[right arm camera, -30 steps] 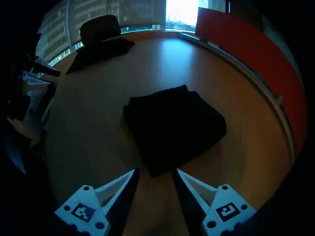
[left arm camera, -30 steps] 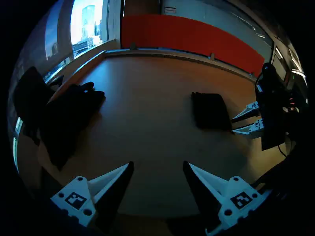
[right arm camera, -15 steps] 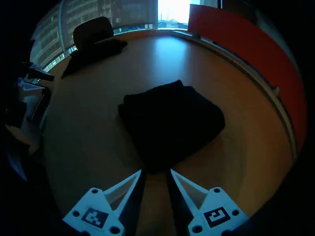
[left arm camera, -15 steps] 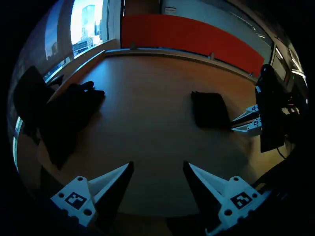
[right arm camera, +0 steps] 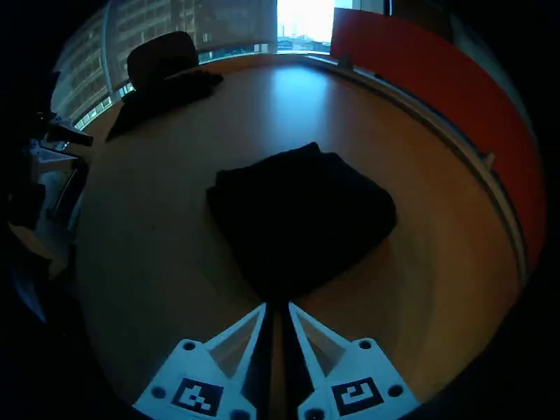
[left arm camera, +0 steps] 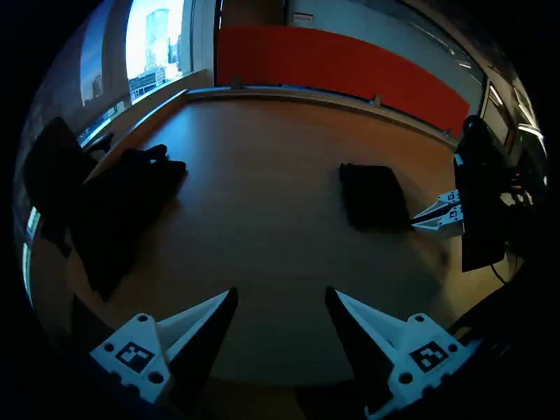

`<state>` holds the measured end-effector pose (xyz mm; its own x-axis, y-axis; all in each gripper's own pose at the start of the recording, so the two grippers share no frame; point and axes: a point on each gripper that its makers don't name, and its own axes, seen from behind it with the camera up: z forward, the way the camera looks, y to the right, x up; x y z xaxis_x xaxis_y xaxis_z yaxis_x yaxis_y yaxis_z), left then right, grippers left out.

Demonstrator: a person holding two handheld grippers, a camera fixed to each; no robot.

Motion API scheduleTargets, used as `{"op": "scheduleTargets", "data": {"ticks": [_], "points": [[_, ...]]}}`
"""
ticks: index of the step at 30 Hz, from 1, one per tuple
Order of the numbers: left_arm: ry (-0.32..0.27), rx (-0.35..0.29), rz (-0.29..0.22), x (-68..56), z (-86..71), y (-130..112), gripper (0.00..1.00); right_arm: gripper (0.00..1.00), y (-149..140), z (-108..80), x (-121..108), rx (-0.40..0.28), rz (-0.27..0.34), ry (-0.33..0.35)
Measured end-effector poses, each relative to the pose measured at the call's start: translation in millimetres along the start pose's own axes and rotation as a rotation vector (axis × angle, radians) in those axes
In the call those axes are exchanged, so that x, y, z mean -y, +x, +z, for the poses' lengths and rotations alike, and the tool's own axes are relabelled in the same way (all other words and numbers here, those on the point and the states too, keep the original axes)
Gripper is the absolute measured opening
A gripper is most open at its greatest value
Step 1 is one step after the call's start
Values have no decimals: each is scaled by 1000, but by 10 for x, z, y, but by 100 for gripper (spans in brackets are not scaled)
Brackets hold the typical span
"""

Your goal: Fold towel

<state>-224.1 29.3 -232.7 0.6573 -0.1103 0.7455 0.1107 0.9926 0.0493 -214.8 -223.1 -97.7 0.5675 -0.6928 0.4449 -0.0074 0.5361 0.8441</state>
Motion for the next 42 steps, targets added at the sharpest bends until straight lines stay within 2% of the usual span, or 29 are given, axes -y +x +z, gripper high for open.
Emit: {"op": "scheduleTargets", "data": {"ticks": [11,18,33,42], "points": [[-8,-5,7,-12,19,31,92,3,237,-168,-73,-50,-5,-14],[-15,-17,16,-12,45,101,92,3,683,-418,-218,-137,11,-36],[-31,-52,55,-36,71,322,92,2,1522,-966,-567,-294,-23,-98],[-44,-58,78,-101,98,393,92,2,1667,-1255,-773,-334,-18,-121]]}}
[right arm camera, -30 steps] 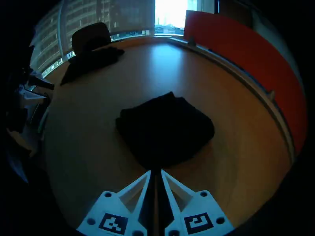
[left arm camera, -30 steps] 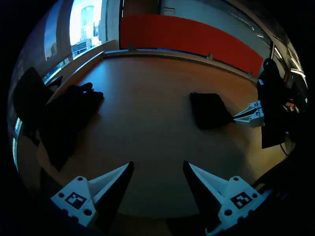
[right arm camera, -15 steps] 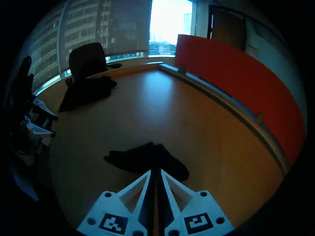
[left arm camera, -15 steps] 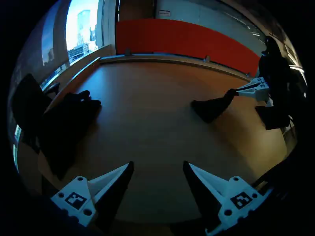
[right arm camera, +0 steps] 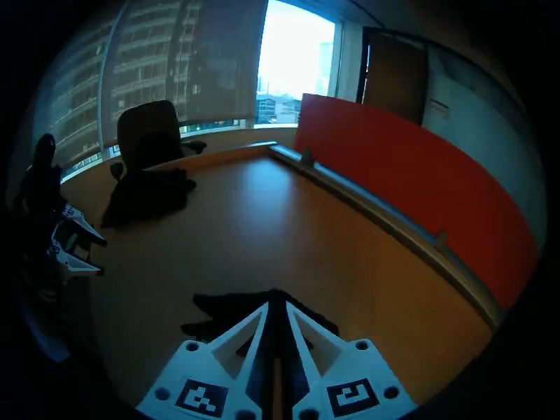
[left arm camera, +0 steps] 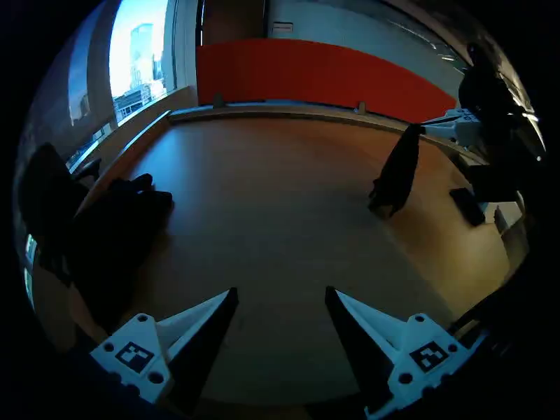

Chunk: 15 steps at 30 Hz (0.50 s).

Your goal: Fold towel

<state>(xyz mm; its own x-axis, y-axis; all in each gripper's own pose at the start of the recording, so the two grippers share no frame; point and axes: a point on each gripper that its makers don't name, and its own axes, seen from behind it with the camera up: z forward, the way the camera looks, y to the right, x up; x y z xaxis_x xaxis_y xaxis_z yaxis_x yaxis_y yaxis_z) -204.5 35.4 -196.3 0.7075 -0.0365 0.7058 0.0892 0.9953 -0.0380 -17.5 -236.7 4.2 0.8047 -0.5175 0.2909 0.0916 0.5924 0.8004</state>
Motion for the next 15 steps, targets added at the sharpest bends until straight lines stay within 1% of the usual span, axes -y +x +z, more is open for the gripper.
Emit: {"op": "scheduleTargets", "data": {"ticks": [6,15], "points": [[-11,-4,9,-51,37,56,92,2,-13,-152,-197,0,-3,-25],[-24,-4,29,-120,86,123,92,2,-101,-413,-594,7,32,-73]]}}
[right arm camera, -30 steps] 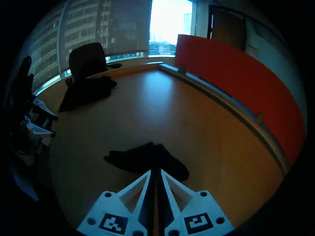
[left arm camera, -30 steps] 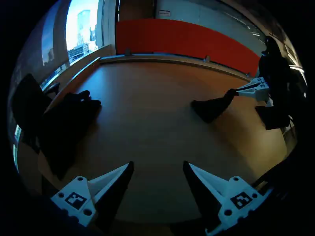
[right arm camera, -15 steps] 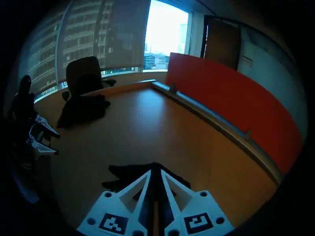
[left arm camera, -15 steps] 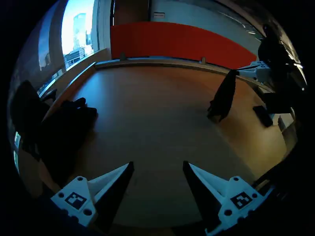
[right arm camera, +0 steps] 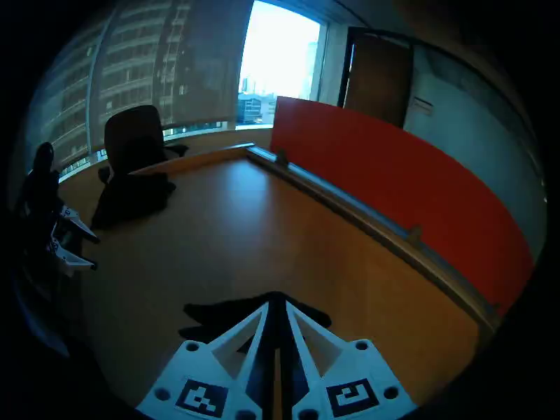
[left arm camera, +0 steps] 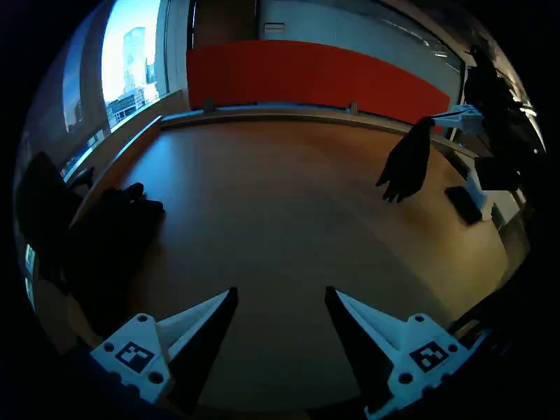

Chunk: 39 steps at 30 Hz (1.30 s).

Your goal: Fold towel

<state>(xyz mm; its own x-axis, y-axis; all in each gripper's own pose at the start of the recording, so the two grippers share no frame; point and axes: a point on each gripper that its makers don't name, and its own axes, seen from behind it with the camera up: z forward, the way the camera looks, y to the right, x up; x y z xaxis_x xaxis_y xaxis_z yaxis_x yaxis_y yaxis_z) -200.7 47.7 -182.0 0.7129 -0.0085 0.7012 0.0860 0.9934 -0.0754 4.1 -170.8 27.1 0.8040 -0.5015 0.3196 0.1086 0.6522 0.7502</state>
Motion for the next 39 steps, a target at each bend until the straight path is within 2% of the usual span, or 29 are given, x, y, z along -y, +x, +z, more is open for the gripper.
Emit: {"op": "scheduleTargets", "data": {"ticks": [7,30,39], "points": [[-4,8,10,-41,46,6,92,2,-186,-162,-325,30,52,-26],[-14,31,33,-174,146,64,92,2,-701,-761,-1458,107,150,-150],[-14,40,41,-234,173,76,92,2,-997,-970,-1898,158,175,-207]]}}
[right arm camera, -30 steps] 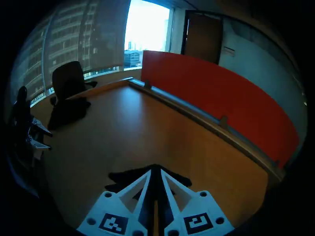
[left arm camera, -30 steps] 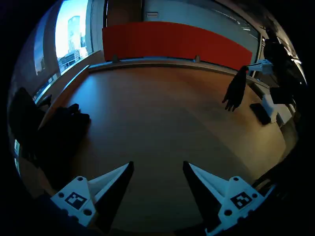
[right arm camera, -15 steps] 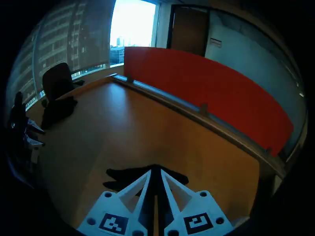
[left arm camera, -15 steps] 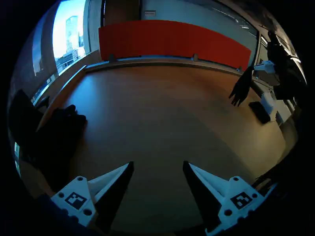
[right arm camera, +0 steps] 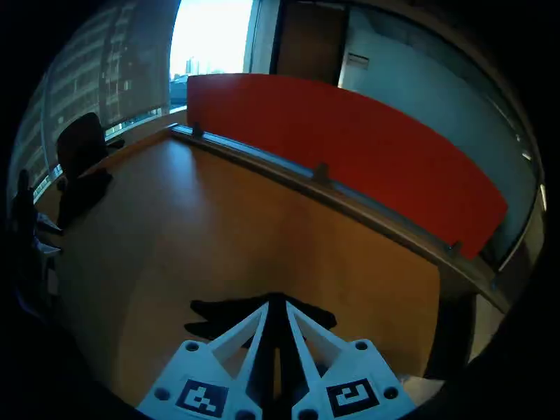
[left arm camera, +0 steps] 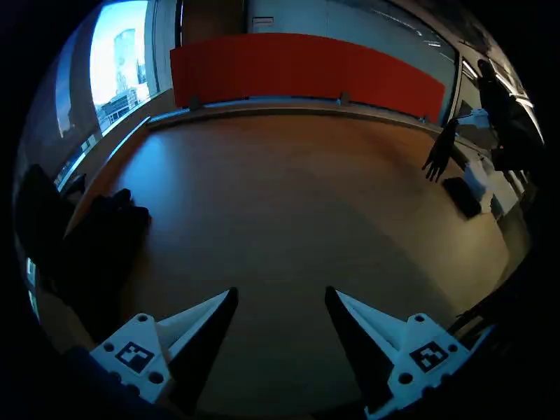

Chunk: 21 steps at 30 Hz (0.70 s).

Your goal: Fold towel

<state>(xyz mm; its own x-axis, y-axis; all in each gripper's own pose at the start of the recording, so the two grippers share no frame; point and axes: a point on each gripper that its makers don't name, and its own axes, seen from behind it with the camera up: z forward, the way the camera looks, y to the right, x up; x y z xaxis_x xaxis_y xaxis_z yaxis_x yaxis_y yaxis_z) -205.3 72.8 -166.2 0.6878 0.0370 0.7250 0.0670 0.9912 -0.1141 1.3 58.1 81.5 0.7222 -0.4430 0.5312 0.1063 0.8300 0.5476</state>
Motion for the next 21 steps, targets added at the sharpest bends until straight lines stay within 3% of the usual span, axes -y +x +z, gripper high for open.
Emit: {"op": "scheduleTargets", "data": {"ticks": [12,21], "points": [[7,8,10,-67,-4,14,92,2,-232,-46,-567,44,39,-65],[10,17,21,-128,-6,2,92,2,-374,-71,-852,73,49,-94]]}}
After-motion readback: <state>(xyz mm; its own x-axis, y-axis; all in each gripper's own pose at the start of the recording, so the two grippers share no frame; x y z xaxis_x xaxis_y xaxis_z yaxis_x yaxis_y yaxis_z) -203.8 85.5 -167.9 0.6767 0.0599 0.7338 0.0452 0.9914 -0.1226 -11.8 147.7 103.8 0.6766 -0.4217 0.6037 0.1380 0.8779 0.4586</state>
